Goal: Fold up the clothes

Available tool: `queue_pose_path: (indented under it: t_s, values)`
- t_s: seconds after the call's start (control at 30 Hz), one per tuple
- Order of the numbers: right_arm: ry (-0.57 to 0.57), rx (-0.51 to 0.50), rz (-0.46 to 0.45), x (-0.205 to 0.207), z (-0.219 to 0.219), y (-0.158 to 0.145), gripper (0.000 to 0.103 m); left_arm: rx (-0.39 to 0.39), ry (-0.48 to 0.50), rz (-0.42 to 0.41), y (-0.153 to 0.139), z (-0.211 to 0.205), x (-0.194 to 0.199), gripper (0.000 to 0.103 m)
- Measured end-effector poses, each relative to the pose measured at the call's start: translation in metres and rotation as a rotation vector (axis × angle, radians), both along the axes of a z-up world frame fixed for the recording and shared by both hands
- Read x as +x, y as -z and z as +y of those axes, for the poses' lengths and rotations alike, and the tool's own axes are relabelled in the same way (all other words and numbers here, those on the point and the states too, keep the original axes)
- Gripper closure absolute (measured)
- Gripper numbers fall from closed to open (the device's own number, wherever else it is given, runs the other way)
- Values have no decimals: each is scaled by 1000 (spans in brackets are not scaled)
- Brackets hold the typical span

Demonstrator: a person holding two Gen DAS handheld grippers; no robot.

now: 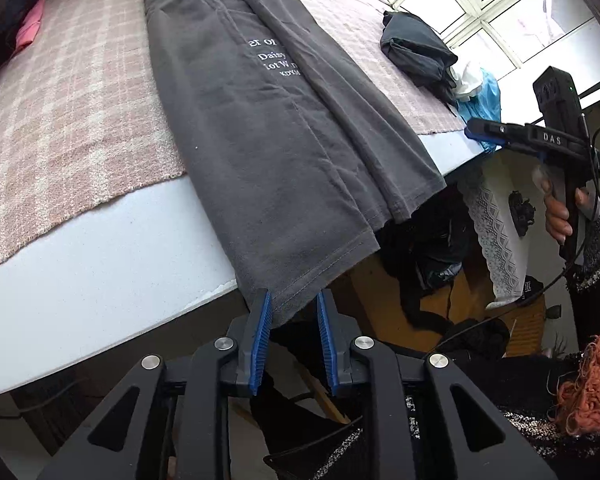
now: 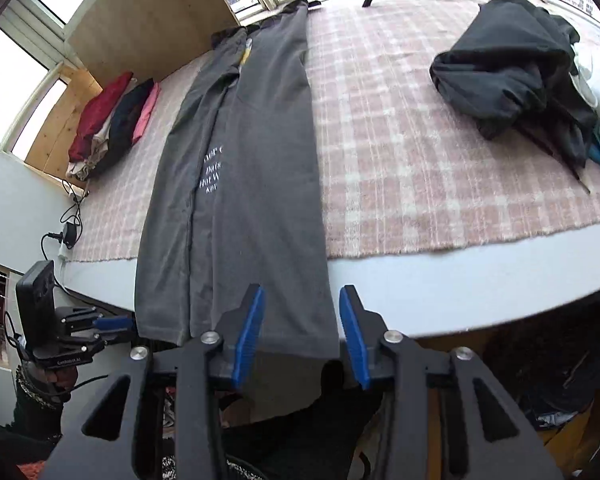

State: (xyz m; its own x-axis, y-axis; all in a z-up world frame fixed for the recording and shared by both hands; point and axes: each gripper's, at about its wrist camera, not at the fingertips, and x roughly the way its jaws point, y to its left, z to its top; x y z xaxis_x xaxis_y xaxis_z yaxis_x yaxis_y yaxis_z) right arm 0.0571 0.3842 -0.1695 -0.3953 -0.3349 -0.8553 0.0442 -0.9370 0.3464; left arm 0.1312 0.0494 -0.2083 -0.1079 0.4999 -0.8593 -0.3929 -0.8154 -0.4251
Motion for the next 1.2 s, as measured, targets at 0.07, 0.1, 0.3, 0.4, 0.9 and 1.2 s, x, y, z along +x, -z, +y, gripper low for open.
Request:
queue_pose_path:
  t_s: [0.07, 0.1, 0.3, 0.4, 0.9, 1.2]
  values:
    - [-10, 11, 56, -42, -2, -18, 57, 25, 22, 45, -20, 16, -2, 82]
    - [-17, -3, 65, -64, -2, -24, 57, 49, 40, 65, -29, 29, -5, 82]
    - [-75, -22, 64, -180, -12, -33, 58, 80, 168, 183, -40, 128, -48, 73]
    - [-102, 31, 22, -225, -15, -11, 58, 75, 220, 163, -20, 176, -73, 73]
    - [-273, -111, -121, -376, -46, 75, 90, 133, 279, -19, 24, 215, -90, 71]
    - [-430, 249, 21, -360, -90, 45, 71, 117, 284, -19, 26, 218, -89, 71]
